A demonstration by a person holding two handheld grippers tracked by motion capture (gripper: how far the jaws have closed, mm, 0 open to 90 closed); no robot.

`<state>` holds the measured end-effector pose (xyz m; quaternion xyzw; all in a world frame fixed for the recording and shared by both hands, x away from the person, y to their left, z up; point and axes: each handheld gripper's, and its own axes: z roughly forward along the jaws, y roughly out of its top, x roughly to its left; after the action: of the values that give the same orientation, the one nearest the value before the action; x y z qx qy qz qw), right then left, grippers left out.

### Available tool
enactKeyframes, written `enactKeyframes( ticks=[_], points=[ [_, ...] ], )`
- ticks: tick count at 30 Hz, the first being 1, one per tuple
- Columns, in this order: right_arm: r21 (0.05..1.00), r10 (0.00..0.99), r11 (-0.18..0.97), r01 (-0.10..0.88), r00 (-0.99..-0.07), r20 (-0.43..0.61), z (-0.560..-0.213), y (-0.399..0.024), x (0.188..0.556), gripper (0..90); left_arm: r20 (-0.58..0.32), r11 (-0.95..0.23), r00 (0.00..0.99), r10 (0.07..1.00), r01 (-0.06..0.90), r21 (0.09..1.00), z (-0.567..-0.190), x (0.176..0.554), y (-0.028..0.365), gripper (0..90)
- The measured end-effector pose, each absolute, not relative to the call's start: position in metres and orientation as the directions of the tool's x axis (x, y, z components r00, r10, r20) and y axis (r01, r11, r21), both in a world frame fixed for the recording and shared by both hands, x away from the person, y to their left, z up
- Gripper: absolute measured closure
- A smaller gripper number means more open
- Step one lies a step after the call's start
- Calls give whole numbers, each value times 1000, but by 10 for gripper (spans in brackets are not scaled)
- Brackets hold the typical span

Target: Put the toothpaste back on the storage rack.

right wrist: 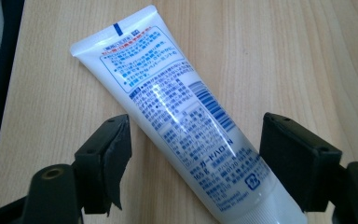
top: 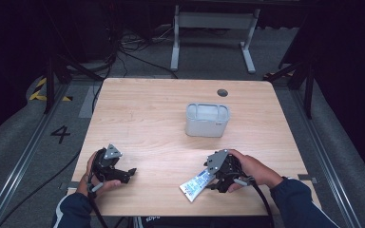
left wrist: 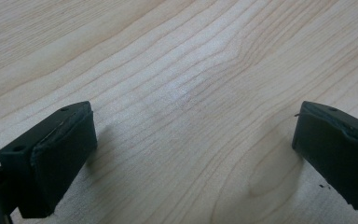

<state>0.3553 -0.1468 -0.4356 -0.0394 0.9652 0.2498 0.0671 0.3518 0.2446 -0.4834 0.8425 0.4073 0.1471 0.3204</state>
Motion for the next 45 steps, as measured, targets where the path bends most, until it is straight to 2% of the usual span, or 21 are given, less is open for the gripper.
enactKeyframes(
  ticks=[13,15,28,31,37,45],
  points=[
    [413,-115,895,-170,-981,-154,-445,-123,347,253,6,-476,632,775,578,663,-483,353,245,2],
    [405,-129,896,-182,-980,-154,-446,-120,346,250,-13,-463,625,780,592,660,-483,352,245,1],
    [371,-148,910,-184,-981,-123,-451,-108,346,238,4,-480,636,772,579,659,-483,353,246,3],
    [378,-145,909,-175,-984,-107,-451,-106,348,264,5,-482,637,771,578,659,-483,353,246,2],
    [388,-120,910,-146,-989,-91,-449,-105,353,448,0,-480,638,770,579,659,-483,353,246,3],
    [392,-113,908,-147,-987,-110,-448,-106,353,516,0,-483,641,768,579,656,-483,353,246,3]
  ],
)
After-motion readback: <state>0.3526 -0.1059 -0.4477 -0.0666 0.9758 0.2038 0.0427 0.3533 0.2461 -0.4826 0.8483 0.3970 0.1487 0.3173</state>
